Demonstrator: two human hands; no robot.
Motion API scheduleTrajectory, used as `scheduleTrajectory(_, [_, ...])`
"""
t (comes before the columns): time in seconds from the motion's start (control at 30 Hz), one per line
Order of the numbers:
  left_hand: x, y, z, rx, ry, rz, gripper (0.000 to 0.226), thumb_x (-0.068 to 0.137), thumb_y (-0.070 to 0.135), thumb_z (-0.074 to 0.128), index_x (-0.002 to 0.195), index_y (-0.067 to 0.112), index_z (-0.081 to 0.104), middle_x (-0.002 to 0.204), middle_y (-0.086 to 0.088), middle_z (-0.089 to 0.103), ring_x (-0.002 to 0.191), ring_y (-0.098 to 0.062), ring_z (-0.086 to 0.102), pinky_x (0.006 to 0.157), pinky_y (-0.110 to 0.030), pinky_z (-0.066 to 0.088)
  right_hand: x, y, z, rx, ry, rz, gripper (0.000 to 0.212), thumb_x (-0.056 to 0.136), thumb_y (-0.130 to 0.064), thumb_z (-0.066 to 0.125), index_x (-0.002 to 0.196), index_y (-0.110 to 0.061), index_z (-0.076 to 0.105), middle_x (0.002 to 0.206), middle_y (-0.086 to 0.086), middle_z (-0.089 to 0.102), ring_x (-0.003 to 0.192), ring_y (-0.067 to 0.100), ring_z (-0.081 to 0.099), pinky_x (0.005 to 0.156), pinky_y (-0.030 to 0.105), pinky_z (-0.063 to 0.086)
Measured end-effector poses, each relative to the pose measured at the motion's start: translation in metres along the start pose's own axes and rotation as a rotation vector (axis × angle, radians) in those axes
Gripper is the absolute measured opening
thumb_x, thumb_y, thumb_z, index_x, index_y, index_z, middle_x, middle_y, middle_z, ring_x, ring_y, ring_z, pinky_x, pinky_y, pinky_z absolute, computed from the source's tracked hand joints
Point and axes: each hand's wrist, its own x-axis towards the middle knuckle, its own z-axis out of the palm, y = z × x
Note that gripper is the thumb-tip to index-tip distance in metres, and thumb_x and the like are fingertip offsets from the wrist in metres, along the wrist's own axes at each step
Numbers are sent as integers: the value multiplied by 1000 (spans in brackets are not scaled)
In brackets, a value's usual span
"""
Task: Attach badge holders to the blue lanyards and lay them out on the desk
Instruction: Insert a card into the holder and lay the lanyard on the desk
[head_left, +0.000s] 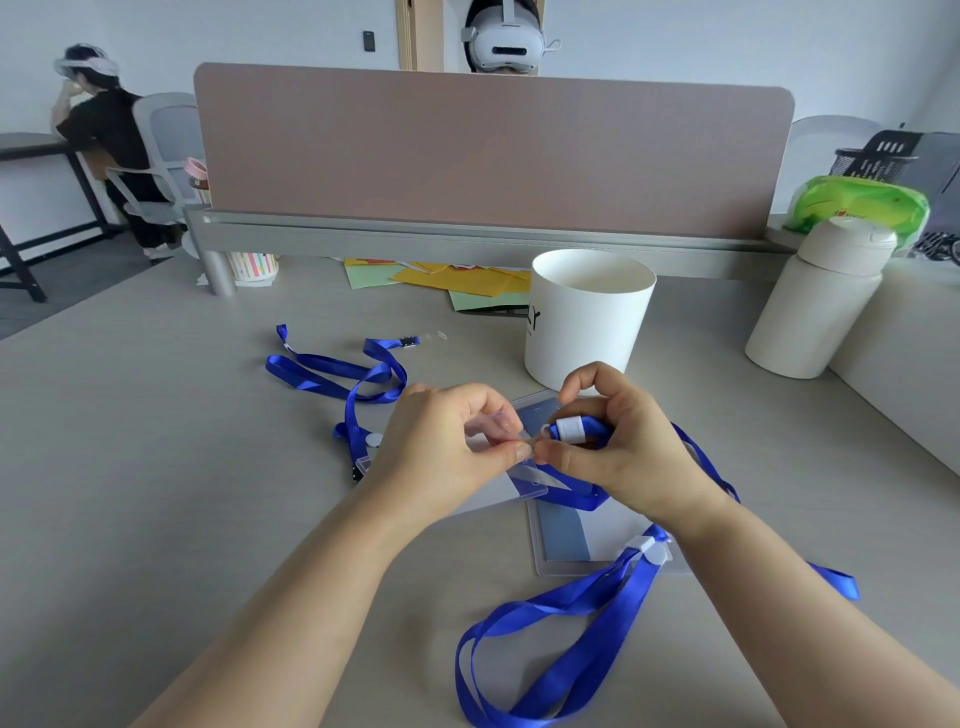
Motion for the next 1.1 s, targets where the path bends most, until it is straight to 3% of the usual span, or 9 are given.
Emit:
scheduleTrajectory(0.1, [0, -1, 0, 0, -8, 0, 33, 69, 24, 77, 62, 41, 50, 56, 22, 57, 73, 9, 60, 86, -34, 50, -1, 0, 0, 28, -6, 16, 34, 73, 5, 70, 86, -14, 45, 71, 0, 72, 63, 14, 69, 58, 17, 54])
scheduleTrajectory(0.2, [0, -5, 1, -1, 3, 25, 33, 69, 21, 78, 61, 39, 52, 55, 20, 59, 75, -2, 61, 84, -33, 49, -1, 1, -1, 50, -22, 23, 34, 73, 5, 70, 86, -15, 45, 68, -1, 73, 64, 14, 69, 61, 19, 55])
scheduleTrajectory(0.4, [3, -12, -3, -45, -28, 21, 27, 71, 22, 77, 68, 38, 55, 56, 26, 64, 72, 4, 62, 66, -5, 44, 1, 5, -3, 234, -9, 95, 27, 73, 6, 68, 87, -12, 54, 66, 2, 72, 62, 17, 69, 62, 21, 55])
scheduleTrajectory(0.5, [3, -11, -11, 63, -108, -10, 24, 68, 36, 77, 83, 36, 57, 76, 20, 65, 79, 5, 59, 61, -11, 43, 2, 4, -3, 205, 33, 78, 22, 74, 4, 68, 84, -14, 58, 63, -1, 71, 58, 13, 68, 58, 18, 54])
scheduleTrajectory(0.63, [7, -28, -24, 161, -276, -99, 25, 65, 35, 79, 75, 29, 58, 60, 14, 55, 55, -4, 49, 57, -25, 41, 4, 3, -7, 146, 129, 25, 17, 74, 2, 70, 75, -15, 65, 59, -4, 67, 51, 10, 61, 53, 16, 50])
scheduleTrajectory(0.77, [13, -40, -38, -148, -276, -182, 20, 63, 17, 80, 73, 26, 64, 74, 5, 71, 69, -10, 64, 72, -32, 52, 10, -4, -16, 57, 222, -6, 12, 77, -3, 70, 75, -15, 67, 56, -10, 62, 42, 5, 45, 45, 14, 43])
scheduleTrajectory(0.9, [17, -38, -51, -551, -66, -218, 20, 57, 14, 68, 70, 29, 71, 74, 15, 74, 68, 0, 66, 59, -15, 51, 14, -19, -26, 25, 205, -5, 3, 81, -8, 65, 83, -9, 68, 62, -6, 63, 43, 1, 47, 43, 10, 38])
scheduleTrajectory(1.03, [16, -35, -58, -850, 96, -316, 23, 67, 2, 61, 79, 21, 66, 63, 9, 71, 58, -10, 64, 50, -17, 50, 19, -30, -21, 54, 166, -12, 9, 85, -6, 61, 90, -2, 67, 62, 3, 59, 39, 0, 46, 43, 7, 35])
scheduleTrajectory(1.1, [13, -35, -60, -906, 181, -393, 23, 83, 0, 52, 79, 20, 63, 59, 8, 70, 61, -13, 63, 51, -21, 48, 25, -32, -12, 60, 158, -8, 7, 86, -9, 61, 87, -5, 67, 56, -4, 59, 40, -1, 46, 44, 6, 36])
